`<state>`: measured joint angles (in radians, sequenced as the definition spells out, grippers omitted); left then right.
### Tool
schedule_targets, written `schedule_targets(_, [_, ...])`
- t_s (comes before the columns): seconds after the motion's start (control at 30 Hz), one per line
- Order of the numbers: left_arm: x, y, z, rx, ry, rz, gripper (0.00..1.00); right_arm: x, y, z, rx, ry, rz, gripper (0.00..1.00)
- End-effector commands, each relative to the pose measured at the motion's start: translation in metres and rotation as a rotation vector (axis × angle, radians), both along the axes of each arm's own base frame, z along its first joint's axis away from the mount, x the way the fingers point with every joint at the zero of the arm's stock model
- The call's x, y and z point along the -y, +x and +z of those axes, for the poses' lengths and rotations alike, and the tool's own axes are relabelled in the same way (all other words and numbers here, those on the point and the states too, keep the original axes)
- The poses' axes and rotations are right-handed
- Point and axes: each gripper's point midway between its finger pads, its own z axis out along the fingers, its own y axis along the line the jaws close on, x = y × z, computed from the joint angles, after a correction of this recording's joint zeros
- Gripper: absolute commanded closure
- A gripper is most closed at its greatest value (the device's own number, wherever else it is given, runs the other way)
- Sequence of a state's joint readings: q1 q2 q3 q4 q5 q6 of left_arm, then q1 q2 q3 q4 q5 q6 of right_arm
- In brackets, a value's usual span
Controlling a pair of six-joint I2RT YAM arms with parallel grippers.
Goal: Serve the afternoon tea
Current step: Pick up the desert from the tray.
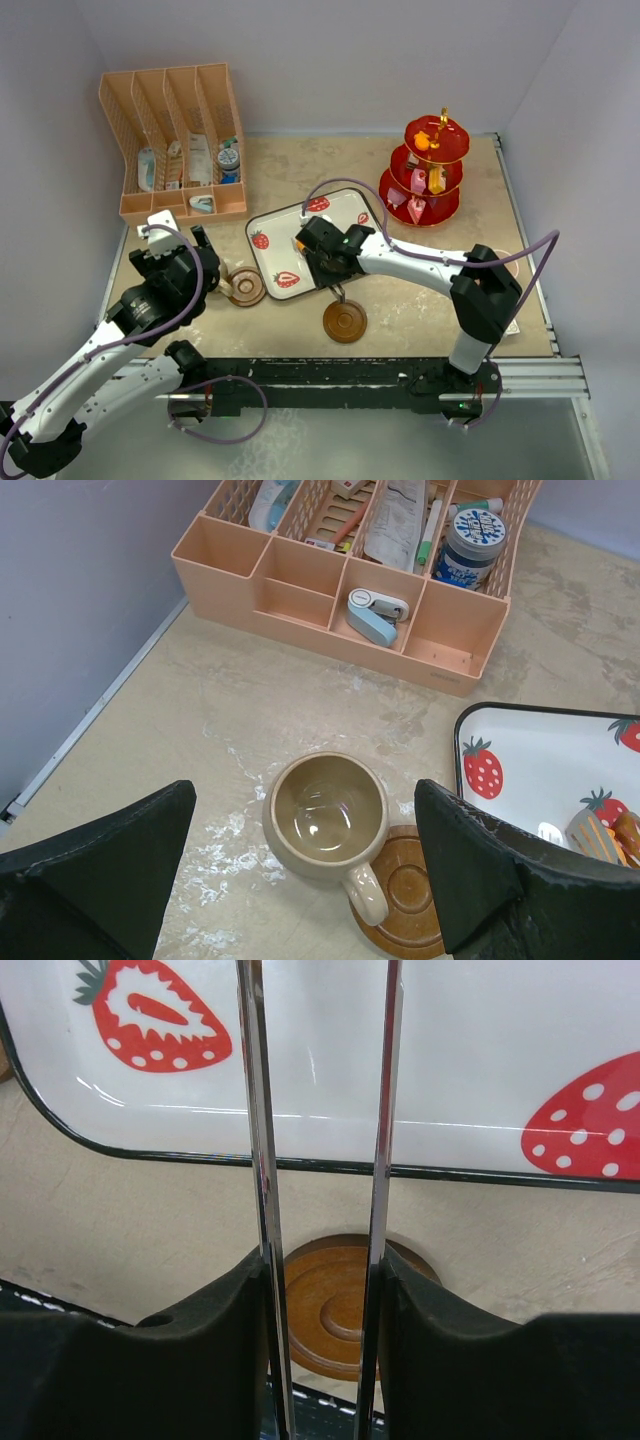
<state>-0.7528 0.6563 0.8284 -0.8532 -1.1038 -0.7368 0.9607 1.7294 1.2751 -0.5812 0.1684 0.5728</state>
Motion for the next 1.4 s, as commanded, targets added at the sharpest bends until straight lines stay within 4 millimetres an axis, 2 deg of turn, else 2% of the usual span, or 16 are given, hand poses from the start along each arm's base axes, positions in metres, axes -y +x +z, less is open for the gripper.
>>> schedule_targets(0.0, [0.000, 0.002, 0.012, 0.032, -0.016, 0.005, 0.12, 0.007, 0.009, 0.018, 0.054, -0.017, -0.028, 0.57])
schedule_targets(0.27, [0.001, 0.002, 0.012, 0.032, -0.017, 0.002, 0.12, 0.014, 0.005, 0.014, 0.048, -0.039, -0.014, 0.57])
schedule_targets(0.6, [0.001, 0.003, 0.011, 0.025, -0.012, 0.002, 0.12, 0.012, 0.006, 0.010, 0.041, -0.045, -0.003, 0.54])
schedule_targets(0.7, [0.001, 0.003, 0.011, 0.027, -0.012, 0.002, 0.12, 0.012, 0.004, 0.009, 0.036, -0.045, 0.002, 0.56])
schedule_targets(0.77, [0.002, 0.003, 0.011, 0.025, -0.011, 0.001, 0.12, 0.011, 0.003, 0.010, 0.035, -0.034, 0.004, 0.60])
schedule_targets(0.83, [0.001, 0.003, 0.011, 0.027, -0.012, 0.003, 0.12, 0.012, 0.004, 0.013, 0.042, -0.029, -0.001, 0.66])
schedule_targets(0.97, [0.002, 0.003, 0.011, 0.025, -0.012, 0.000, 0.12, 0.029, 0.011, 0.029, 0.102, -0.060, -0.107, 0.73])
schedule_targets(1.1, [0.002, 0.003, 0.011, 0.024, -0.012, -0.002, 0.12, 0.034, 0.015, 0.059, 0.168, 0.002, -0.137, 0.74])
schedule_targets(1.17, [0.002, 0.003, 0.010, 0.022, -0.010, -0.002, 0.12, 0.031, 0.015, 0.065, 0.166, 0.046, -0.110, 0.72])
schedule_targets(1.23, [0.002, 0.003, 0.010, 0.021, -0.010, -0.002, 0.12, 0.029, 0.011, 0.061, 0.134, 0.049, -0.085, 0.71])
schedule_targets(1.37, [0.002, 0.003, 0.010, 0.023, -0.012, -0.003, 0.12, 0.032, 0.004, 0.039, 0.085, 0.011, -0.065, 0.70])
